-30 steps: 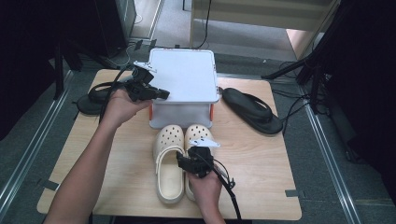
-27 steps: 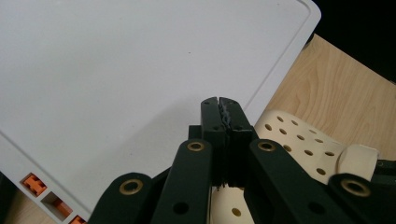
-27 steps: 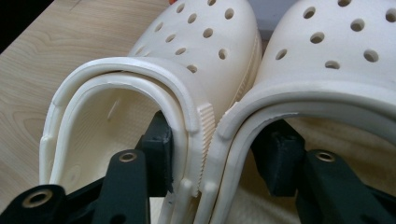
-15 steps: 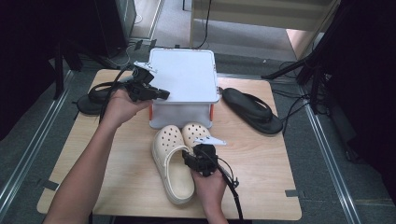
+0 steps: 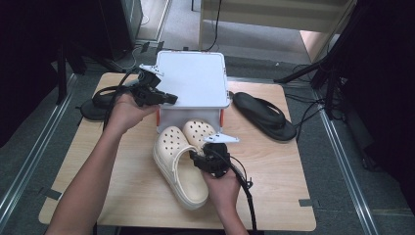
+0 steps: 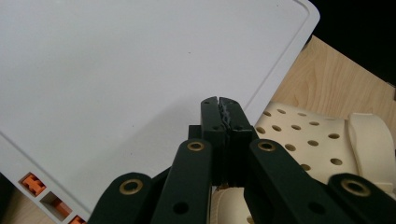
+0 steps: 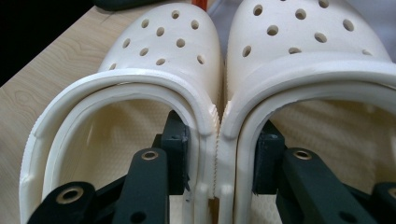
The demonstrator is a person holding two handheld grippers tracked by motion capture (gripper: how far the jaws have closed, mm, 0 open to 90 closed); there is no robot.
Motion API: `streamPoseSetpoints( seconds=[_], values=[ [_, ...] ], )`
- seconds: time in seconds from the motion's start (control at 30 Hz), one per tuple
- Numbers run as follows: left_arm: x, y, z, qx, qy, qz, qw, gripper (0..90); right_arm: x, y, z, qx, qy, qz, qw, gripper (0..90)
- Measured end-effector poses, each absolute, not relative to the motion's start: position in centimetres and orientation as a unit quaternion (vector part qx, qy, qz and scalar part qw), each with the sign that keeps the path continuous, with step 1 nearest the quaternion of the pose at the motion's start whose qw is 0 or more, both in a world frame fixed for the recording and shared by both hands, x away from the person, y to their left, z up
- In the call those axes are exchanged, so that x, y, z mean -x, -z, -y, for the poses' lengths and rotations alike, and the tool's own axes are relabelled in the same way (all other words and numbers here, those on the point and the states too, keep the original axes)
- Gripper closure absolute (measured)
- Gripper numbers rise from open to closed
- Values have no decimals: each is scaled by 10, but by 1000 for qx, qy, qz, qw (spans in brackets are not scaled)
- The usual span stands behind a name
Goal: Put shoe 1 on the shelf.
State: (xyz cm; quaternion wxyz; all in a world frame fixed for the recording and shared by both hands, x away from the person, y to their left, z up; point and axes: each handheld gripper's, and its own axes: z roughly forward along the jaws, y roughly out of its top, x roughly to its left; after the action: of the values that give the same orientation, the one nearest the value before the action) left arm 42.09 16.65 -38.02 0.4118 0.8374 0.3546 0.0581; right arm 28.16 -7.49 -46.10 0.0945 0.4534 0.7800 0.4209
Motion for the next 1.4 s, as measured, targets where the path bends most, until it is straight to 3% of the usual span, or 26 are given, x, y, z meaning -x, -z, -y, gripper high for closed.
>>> streamPoseSetpoints(
  seconds=[0.27, 0.7, 1.4],
  values=[
    [-421, 380, -167, -837, -57, -354, 412, 900, -311, 459, 70, -445, -432, -779, 91, 662],
    [-421, 381, -167, -837, -56, -355, 413, 900, -361, 477, 59, -469, -400, -776, 132, 662],
    [-421, 382, -168, -835, -56, -355, 417, 900, -384, 484, 47, -488, -408, -754, 163, 650]
  ],
)
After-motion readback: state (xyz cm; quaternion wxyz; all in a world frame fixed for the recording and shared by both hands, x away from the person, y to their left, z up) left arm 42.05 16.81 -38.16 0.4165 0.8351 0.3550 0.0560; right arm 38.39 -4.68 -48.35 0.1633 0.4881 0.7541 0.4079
